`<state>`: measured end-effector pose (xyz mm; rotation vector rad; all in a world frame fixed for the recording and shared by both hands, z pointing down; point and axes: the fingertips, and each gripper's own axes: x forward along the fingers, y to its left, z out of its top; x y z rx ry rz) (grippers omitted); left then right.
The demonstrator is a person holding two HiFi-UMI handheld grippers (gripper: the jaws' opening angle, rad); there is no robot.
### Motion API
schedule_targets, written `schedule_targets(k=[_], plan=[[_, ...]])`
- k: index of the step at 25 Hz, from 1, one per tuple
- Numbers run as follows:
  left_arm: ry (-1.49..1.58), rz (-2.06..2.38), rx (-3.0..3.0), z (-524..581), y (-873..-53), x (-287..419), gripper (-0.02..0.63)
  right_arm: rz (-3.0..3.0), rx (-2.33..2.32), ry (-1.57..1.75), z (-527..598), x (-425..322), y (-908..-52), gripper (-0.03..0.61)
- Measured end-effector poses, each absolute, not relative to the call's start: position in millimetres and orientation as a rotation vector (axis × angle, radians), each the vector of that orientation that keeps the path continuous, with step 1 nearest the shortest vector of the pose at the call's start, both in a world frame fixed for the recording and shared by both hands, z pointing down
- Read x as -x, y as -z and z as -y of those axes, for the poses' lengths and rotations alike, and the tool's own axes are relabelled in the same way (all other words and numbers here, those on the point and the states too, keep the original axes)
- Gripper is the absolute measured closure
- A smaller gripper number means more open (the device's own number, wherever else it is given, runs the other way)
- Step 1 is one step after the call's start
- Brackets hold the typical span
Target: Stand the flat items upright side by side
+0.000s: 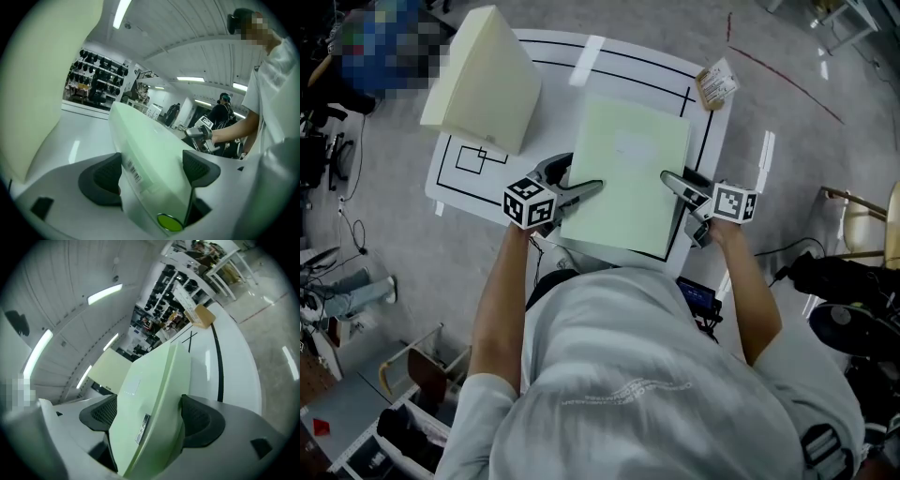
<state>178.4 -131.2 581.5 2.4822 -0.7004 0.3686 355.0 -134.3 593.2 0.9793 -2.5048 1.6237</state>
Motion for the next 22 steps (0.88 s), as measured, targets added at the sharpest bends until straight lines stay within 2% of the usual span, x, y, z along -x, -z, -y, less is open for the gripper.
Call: schedule_targets(k=[2, 4, 8, 10, 16, 19, 22], plan=[[-0.376, 0.712, -2.51, 130.8, -579.0, -179.0, 0.193, 2.478, -1.016, -1.765, 136.9, -358.3, -593.5, 0.158], [-0.376, 0.699, -2.507, 129.8, -577.4, -181.0, 0.193, 2.46, -1.024, -1.767, 135.7, -358.6, -594.9, 0.158], [-0.372, 0.7, -2.498, 132.1, -574.4, -178.0, 0.193, 2.501, -0.969, -1.437, 131.1, -345.4, -595.1, 0.156], [-0.36, 0.72, -2.511, 133.9, -571.1, -173.3, 0.193, 2.559, -0.952, -1.38, 134.5, -341.6, -589.0, 0.156], [-0.322, 0.764, -2.506, 134.6, -571.5, -161.8, 0.193, 2.666, -0.955, -1.804, 145.7, -346.2, -566.2, 0.179], [-0.315, 0.77, -2.498, 133.7, -573.5, -160.8, 0.193, 2.672, -0.936, -1.859, 148.4, -347.1, -563.7, 0.235], [-0.315, 0.77, -2.489, 133.1, -575.9, -161.3, 0.193, 2.677, -0.953, -1.885, 150.0, -347.7, -564.0, 0.235]])
